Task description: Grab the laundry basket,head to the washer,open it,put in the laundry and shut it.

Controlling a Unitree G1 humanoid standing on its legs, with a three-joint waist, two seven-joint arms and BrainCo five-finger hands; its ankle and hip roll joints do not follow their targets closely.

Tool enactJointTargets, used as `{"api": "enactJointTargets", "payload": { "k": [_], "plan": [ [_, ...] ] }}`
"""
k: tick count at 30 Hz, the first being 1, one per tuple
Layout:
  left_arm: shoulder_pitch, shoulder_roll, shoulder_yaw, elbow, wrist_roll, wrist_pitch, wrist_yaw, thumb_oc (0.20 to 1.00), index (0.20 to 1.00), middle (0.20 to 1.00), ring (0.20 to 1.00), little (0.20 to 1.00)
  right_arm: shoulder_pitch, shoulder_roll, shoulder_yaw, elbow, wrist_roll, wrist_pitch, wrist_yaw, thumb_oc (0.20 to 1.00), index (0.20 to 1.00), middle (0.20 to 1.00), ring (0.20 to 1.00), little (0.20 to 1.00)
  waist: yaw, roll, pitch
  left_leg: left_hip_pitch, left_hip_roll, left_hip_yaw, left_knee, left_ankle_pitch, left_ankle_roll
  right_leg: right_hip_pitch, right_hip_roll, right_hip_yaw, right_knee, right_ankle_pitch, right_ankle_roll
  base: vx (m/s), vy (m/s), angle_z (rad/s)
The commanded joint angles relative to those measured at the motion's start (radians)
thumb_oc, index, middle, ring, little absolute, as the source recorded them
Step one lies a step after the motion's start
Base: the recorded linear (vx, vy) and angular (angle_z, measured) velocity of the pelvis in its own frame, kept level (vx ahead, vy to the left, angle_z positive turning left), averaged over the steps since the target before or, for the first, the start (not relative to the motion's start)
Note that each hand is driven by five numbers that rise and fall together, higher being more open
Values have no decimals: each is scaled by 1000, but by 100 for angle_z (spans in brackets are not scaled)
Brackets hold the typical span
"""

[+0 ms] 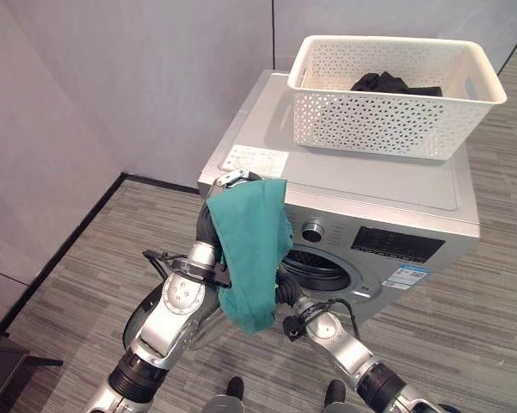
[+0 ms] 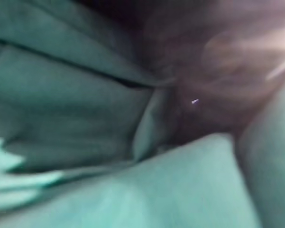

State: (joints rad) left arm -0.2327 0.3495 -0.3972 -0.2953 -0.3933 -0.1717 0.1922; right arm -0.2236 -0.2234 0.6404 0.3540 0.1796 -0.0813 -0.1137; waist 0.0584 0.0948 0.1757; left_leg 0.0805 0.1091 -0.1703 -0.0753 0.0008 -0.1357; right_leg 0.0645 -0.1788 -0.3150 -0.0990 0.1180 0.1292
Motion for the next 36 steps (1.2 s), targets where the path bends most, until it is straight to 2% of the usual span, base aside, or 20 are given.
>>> {"api": "enactJointTargets", "payload": {
  "k": [1,5,12,24,25,26,27,33,36],
  "plan": [
    [-62,-3,1,-32,-41,-75,1,200,200,200,200,200,-82,29,9,-44,-11,-34,-26,1000,1000,1000,1000,1000,1,-12,-24,-2,-25,181,-12,-60,69,103,-33,-28,12,-179,-17,6,-7,-21],
    [-63,-12,-3,-23,-56,-74,6,200,200,200,200,200,-90,23,-3,-71,-1,-41,-35,1000,1000,1000,1000,1000,0,-13,-23,4,-24,189,-12,-62,70,100,-32,-18,12,-179,-17,-5,-15,-14],
    [-66,-23,-18,-20,-74,-79,7,200,200,200,200,200,-160,46,3,-49,-1,-50,-63,1000,1000,1000,1000,1000,9,3,-22,16,-33,185,-12,-68,74,114,-40,-23,12,-181,-15,-1,-3,-4],
    [-184,-57,-97,-18,-115,-88,8,200,200,200,200,200,-267,138,26,53,114,-58,-80,1000,1000,1000,1000,1000,46,17,-16,5,-56,149,-12,-62,81,127,-58,-54,12,-177,-9,11,14,9],
    [-204,-65,-111,-12,-125,-91,14,200,200,200,200,200,-275,155,22,77,166,-62,-85,551,551,551,551,551,56,15,-13,-10,-59,139,-12,-56,81,119,-58,-63,12,-175,-9,-10,-14,18],
    [-209,-68,-112,-9,-126,-91,15,200,200,200,200,200,-275,154,22,77,164,-61,-86,307,307,307,307,307,59,15,-11,-14,-60,134,-12,-54,81,119,-58,-64,12,-175,-10,-12,-16,21],
    [-213,-70,-115,-7,-125,-91,16,200,200,200,200,200,-275,153,21,76,166,-62,-87,200,200,200,200,200,60,14,-10,-16,-60,131,-12,-53,81,119,-57,-66,12,-176,-11,1,-17,21],
    [-230,-77,-114,3,-116,-92,30,200,200,200,200,200,-263,148,16,66,175,-66,-94,200,200,200,200,200,60,8,-10,-24,-55,124,-12,-50,78,116,-50,-71,12,-181,-14,7,-27,8],
    [-227,-75,-107,13,-103,-83,41,200,200,200,200,200,-230,136,-2,31,165,-75,-111,200,200,200,200,200,46,4,-12,-23,-50,128,-12,-52,76,117,-44,-67,12,-184,-17,0,0,0]
  ]
}}
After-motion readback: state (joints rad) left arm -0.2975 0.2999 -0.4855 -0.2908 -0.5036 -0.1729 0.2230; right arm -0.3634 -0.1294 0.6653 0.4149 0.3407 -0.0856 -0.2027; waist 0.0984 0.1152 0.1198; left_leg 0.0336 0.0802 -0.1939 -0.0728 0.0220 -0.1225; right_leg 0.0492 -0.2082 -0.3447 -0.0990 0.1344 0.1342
